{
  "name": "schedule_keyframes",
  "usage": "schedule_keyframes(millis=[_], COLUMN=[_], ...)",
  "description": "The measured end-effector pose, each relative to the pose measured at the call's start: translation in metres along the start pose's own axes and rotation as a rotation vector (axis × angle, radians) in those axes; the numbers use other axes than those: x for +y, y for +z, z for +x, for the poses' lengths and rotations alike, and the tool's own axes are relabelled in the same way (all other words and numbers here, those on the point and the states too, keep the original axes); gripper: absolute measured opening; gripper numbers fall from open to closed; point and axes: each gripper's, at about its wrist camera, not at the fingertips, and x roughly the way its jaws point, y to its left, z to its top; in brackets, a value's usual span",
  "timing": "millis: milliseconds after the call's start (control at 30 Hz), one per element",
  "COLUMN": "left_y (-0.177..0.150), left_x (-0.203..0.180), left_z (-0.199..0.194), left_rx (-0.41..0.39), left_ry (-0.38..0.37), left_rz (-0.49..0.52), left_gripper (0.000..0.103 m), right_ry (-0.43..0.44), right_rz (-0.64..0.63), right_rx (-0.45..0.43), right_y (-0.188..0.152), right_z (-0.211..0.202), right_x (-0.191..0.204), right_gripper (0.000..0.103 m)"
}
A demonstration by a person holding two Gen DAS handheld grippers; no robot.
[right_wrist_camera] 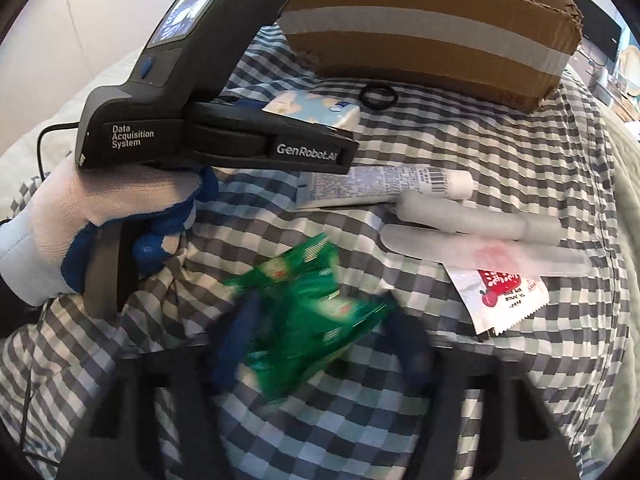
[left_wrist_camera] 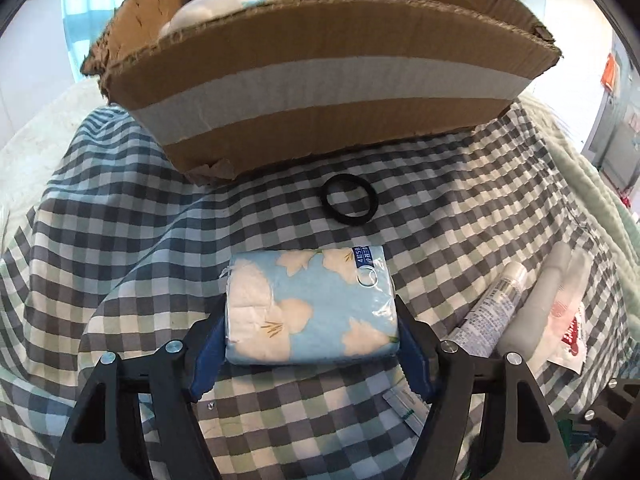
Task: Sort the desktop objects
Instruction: 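Grasp the blue floral tissue pack with the left gripper while the right gripper grasps the green snack bag, then carry the tissue pack and snack bag over the box and open both grippers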
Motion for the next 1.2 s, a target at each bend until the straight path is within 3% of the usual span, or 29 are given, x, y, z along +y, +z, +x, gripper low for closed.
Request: schedule_keyframes(millis=[200,500,833,967,1200], left_y=[0.001,0.017,0.038,0.048,0.059], left_x=[-0.006,0.002,0.005,0.004,0.012], left_z=[-0.026,-0.080,-0.144,-0.164,-0.194], left_rx=[-0.059,-0.152,-0.296,-0.355,-0.434], left_ry=[0.017,0.011,-0.008,0.007,0.031], left_rz=[0.026,0.023,-0.018,-0.030,-0.056], left_gripper=[0.075,0.075,0.075,0.075,0.075], right_ry=[0.001,-0.058,-0.187,-0.246,-0.319], right_rz=[0.016,0.083,0.102,0.036,0.053], right_rx=[-0.035,-0.129,-0.346,-0.399,-0.546], right_y=[-0.001,0.004,0.028,0.046,0.077], right_z=[-0.015,-0.057,-0.110,-0.126,-0.166], right_x=[-0.005,-0.018,-0.014,-0.008,-0.013], right_gripper=[0.040,0.040,0.040,0.040,0.040])
